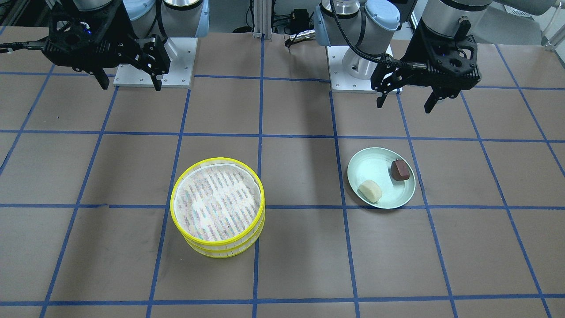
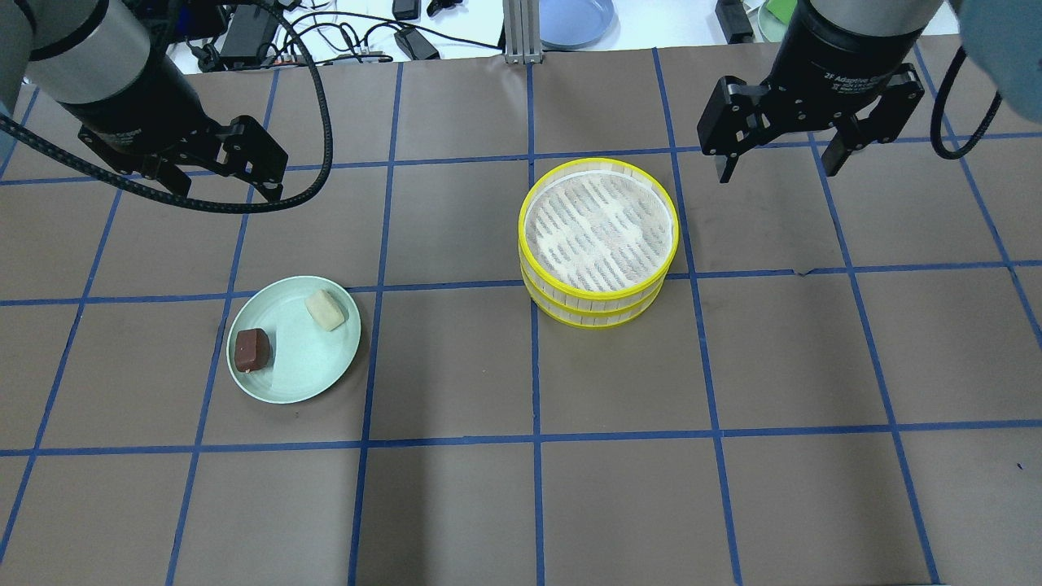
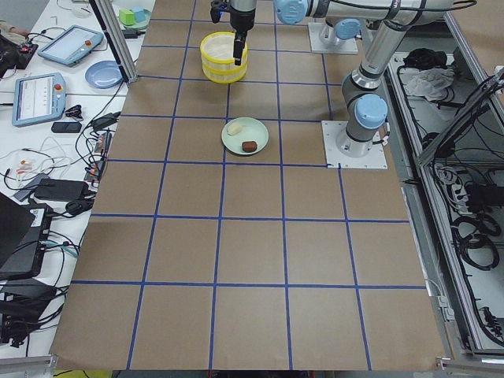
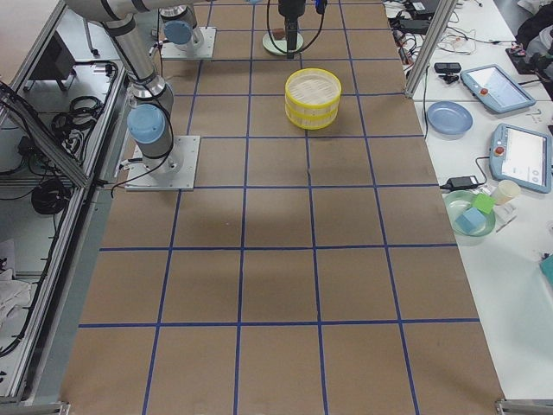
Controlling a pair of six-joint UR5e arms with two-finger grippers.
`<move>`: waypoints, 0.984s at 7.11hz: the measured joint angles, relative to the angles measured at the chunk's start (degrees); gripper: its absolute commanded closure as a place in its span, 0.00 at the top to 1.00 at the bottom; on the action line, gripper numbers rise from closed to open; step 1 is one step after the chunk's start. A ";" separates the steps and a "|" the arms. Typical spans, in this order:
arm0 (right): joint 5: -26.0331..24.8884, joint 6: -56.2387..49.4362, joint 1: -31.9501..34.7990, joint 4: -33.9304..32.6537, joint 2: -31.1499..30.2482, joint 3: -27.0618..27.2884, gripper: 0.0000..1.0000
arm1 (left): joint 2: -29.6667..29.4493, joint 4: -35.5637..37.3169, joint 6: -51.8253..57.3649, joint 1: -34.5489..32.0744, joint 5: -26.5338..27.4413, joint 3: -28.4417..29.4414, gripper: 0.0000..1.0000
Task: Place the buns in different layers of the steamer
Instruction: 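Move the left gripper toward the plate while the right gripper approaches the steamer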
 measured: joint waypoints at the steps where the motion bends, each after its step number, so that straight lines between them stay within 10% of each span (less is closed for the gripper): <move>1: -0.07 0.03 0.00 0.03 -0.03 0.03 1.00 | 0.06 -0.01 -0.01 -0.02 -0.04 0.00 1.00; 7: -0.22 0.25 0.11 0.11 -0.05 0.28 1.00 | -0.22 -0.74 0.24 0.81 0.37 -0.99 1.00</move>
